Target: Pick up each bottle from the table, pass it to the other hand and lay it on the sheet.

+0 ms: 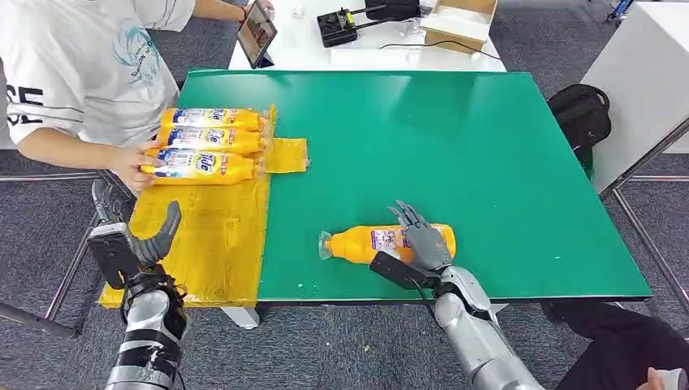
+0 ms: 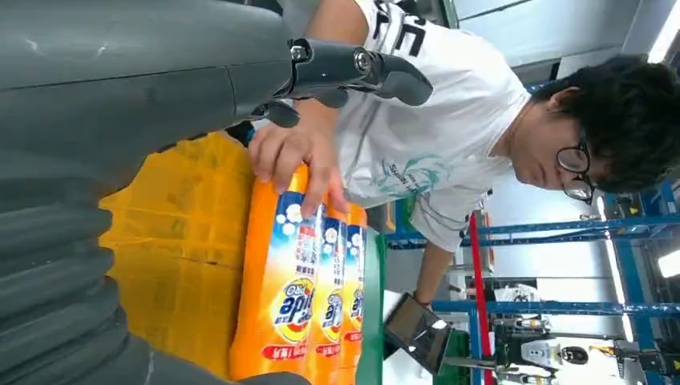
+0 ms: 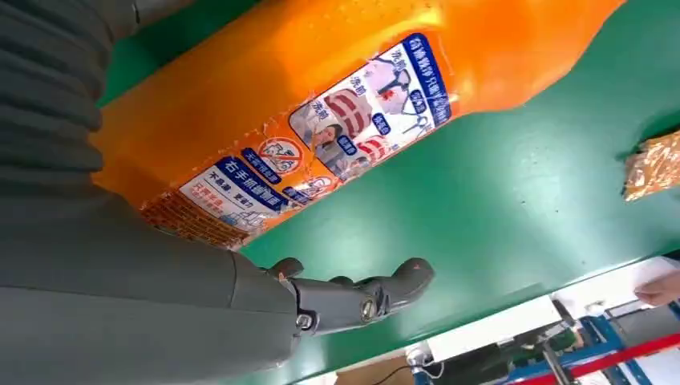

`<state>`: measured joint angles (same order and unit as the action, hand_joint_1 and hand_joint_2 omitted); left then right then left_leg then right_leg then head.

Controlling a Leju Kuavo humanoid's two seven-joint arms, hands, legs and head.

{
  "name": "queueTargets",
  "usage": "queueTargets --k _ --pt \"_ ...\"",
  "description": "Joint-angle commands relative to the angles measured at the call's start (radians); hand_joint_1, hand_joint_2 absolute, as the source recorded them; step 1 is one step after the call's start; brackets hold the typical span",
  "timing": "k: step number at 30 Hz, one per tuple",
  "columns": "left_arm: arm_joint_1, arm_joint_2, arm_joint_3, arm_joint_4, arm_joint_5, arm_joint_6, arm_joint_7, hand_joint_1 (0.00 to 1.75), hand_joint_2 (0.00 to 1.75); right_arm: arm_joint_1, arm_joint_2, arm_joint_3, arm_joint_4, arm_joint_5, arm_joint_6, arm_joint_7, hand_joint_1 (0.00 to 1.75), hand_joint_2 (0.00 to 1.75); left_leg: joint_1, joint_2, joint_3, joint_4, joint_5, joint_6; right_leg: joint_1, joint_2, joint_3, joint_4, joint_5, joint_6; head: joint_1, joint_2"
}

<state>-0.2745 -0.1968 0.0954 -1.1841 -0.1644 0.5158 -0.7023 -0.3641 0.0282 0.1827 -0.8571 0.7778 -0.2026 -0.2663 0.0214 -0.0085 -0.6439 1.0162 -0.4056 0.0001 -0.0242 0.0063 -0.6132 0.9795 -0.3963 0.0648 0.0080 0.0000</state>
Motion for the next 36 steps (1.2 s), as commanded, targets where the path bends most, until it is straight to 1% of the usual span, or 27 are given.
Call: queueTargets --k 1,3,4,6,8,9,10,12,13,14,15,18,19,20,21,24,29,30,31,32,33,34,35,36 --pt "-0.042 0.005 -0.028 0.09 0.006 -0.016 0.004 0.0 1.75 -0.109 -0.022 -0.009 0.201 0.008 0.029 0.029 0.0 1.75 0.0 0.0 0.004 -0.001 -0.001 0.001 0.0 -0.001 0.004 -0.001 -0.001 -0.002 0.0 0.0" --pt "-0.046 0.004 -0.03 0.097 0.005 -0.016 0.004 0.0 1.75 -0.12 -0.031 -0.011 0.211 0.008 0.035 0.029 0.0 1.75 0.0 0.0 0.006 -0.001 -0.002 0.002 0.001 -0.001 0.006 -0.001 -0.002 -0.003 0.0 0.0" --pt "-0.049 0.002 -0.029 0.105 0.008 -0.021 0.004 0.0 1.75 -0.137 -0.037 -0.007 0.232 0.015 0.045 0.039 0.0 1.75 0.0 0.0 0.004 -0.001 -0.001 0.001 0.001 -0.002 0.004 -0.001 -0.001 -0.002 0.0 0.0" --pt "-0.056 -0.002 -0.034 0.12 0.009 -0.029 0.004 0.0 1.75 -0.176 -0.05 0.001 0.278 0.027 0.068 0.055 0.0 1.75 0.0 -0.001 0.006 -0.001 -0.001 0.002 0.001 -0.003 0.007 -0.001 -0.002 -0.004 0.0 0.0" --pt "-0.064 -0.006 -0.037 0.134 0.008 -0.035 0.004 0.0 1.75 -0.205 -0.061 0.009 0.305 0.039 0.085 0.07 0.0 1.75 0.0 -0.001 0.005 -0.001 -0.001 0.002 0.001 -0.003 0.006 -0.001 -0.001 -0.003 0.0 0.0" --pt "-0.071 -0.007 -0.039 0.148 0.009 -0.042 0.004 0.0 1.75 -0.232 -0.068 0.018 0.337 0.047 0.107 0.077 0.0 1.75 0.0 -0.001 0.006 0.0 -0.001 0.002 0.001 -0.003 0.007 -0.001 -0.002 -0.003 0.0 0.0" --pt "-0.075 -0.009 -0.042 0.156 0.006 -0.043 0.004 0.0 1.75 -0.247 -0.074 0.024 0.357 0.052 0.122 0.083 0.0 1.75 -0.001 -0.001 0.004 0.0 0.0 0.002 0.0 -0.002 0.004 -0.001 -0.001 -0.002 0.0 0.0" --pt "-0.088 -0.013 -0.048 0.177 0.008 -0.05 0.004 0.0 1.75 -0.286 -0.088 0.035 0.408 0.06 0.157 0.097 0.0 1.75 0.0 -0.001 0.006 0.0 -0.001 0.002 0.001 -0.003 0.007 -0.001 -0.001 -0.003 0.0 0.0" --pt "-0.092 -0.015 -0.051 0.183 0.007 -0.05 0.004 0.0 1.75 -0.296 -0.093 0.036 0.421 0.061 0.165 0.1 0.0 1.75 0.0 -0.001 0.004 0.0 0.0 0.002 0.0 -0.002 0.005 -0.001 0.0 -0.002 0.0 0.0" --pt "-0.096 -0.016 -0.053 0.188 0.007 -0.051 0.004 0.0 1.75 -0.302 -0.097 0.037 0.432 0.061 0.174 0.103 0.0 1.75 0.0 -0.002 0.006 0.0 -0.001 0.002 0.001 -0.003 0.006 -0.001 -0.001 -0.003 0.0 0.0" --pt "-0.106 -0.018 -0.057 0.202 0.006 -0.056 0.004 0.0 1.75 -0.32 -0.106 0.044 0.457 0.066 0.205 0.111 0.0 1.75 0.0 -0.002 0.004 0.0 0.0 0.001 0.0 -0.003 0.005 -0.001 0.0 -0.002 0.0 0.0" --pt "-0.128 -0.023 -0.063 0.235 0.006 -0.063 0.004 0.0 1.75 -0.343 -0.13 0.056 0.495 0.069 0.264 0.112 0.0 1.75 0.0 -0.003 0.006 0.0 0.0 0.002 0.0 -0.004 0.007 -0.001 -0.001 -0.002 0.0 0.0" --pt "-0.133 -0.024 -0.063 0.243 0.009 -0.065 0.004 0.0 1.75 -0.346 -0.134 0.058 0.503 0.069 0.274 0.111 0.12 1.75 0.0 -0.003 0.005 0.0 0.0 0.002 0.0 -0.004 0.006 -0.001 -0.001 -0.001 0.0 0.0" --pt "-0.137 -0.025 -0.065 0.25 0.009 -0.061 0.004 0.0 1.75 -0.351 -0.138 0.059 0.509 0.067 0.286 0.109 0.45 1.75 0.0 -0.003 0.007 0.0 0.0 0.002 0.0 -0.005 0.008 -0.001 -0.001 -0.003 0.0 0.0" --pt "-0.139 -0.024 -0.066 0.251 0.009 -0.06 0.004 0.0 1.75 -0.351 -0.139 0.06 0.511 0.067 0.288 0.109 0.45 1.75 0.0 -0.005 0.008 -0.001 0.0 0.002 0.001 -0.006 0.01 -0.002 -0.002 -0.003 0.0 0.0" --pt "-0.139 -0.024 -0.066 0.251 0.009 -0.06 0.004 0.0 1.75 -0.351 -0.139 0.06 0.511 0.067 0.288 0.109 0.45 1.75 0.0 -0.003 0.008 0.0 0.0 0.002 0.001 -0.004 0.009 -0.002 -0.001 -0.002 0.0 0.0" --pt "-0.139 -0.024 -0.066 0.251 0.009 -0.06 0.004 0.0 1.75 -0.351 -0.139 0.06 0.511 0.067 0.288 0.109 0.45 1.75 0.0 -0.003 0.01 -0.001 -0.001 0.002 0.001 -0.004 0.011 -0.002 -0.001 -0.003 0.0 0.0" --pt "-0.139 -0.023 -0.066 0.252 0.011 -0.063 0.004 0.0 1.75 -0.35 -0.137 0.063 0.514 0.069 0.292 0.11 1.08 1.75 0.0 -0.003 0.008 0.0 0.0 0.002 0.001 -0.004 0.009 -0.001 -0.001 -0.002 0.0 0.0" --pt "-0.143 -0.025 -0.067 0.259 0.014 -0.069 0.004 0.0 1.75 -0.353 -0.141 0.068 0.521 0.069 0.313 0.11 1.45 1.75 0.0 -0.002 0.01 -0.001 -0.001 0.002 0.001 -0.003 0.011 -0.002 -0.001 -0.003 0.0 0.0" --pt "-0.147 -0.025 -0.067 0.264 0.014 -0.07 0.004 0.0 1.75 -0.353 -0.145 0.072 0.524 0.07 0.324 0.11 1.62 1.75 0.0 -0.002 0.008 0.0 0.0 0.001 0.001 -0.003 0.009 -0.002 0.0 -0.002 0.0 0.0" --pt "-0.151 -0.027 -0.068 0.27 0.015 -0.07 0.004 0.0 1.75 -0.354 -0.149 0.074 0.526 0.07 0.331 0.108 1.71 1.75 0.0 -0.003 0.009 0.0 0.0 0.002 0.001 -0.004 0.01 -0.002 -0.001 -0.003 0.0 0.0" --pt "-0.153 -0.028 -0.067 0.275 0.017 -0.071 0.004 0.0 1.75 -0.353 -0.151 0.074 0.527 0.069 0.333 0.106 1.75 1.75 0.0 -0.003 0.01 -0.001 -0.001 0.002 0.001 -0.005 0.012 -0.002 -0.002 -0.003 0.0 0.0" --pt "-0.155 -0.029 -0.067 0.278 0.018 -0.073 0.004 0.0 1.75 -0.349 -0.152 0.075 0.528 0.068 0.336 0.105 1.75 1.75 0.0 -0.003 0.008 0.0 0.0 0.002 0.001 -0.004 0.009 -0.002 -0.001 -0.002 0.0 0.0" --pt "-0.157 -0.03 -0.068 0.284 0.019 -0.073 0.004 0.0 1.75 -0.347 -0.154 0.078 0.528 0.067 0.34 0.102 1.75 1.75 0.0 -0.003 0.009 0.0 0.0 0.002 0.001 -0.004 0.011 -0.002 -0.001 -0.003 0.0 0.0"
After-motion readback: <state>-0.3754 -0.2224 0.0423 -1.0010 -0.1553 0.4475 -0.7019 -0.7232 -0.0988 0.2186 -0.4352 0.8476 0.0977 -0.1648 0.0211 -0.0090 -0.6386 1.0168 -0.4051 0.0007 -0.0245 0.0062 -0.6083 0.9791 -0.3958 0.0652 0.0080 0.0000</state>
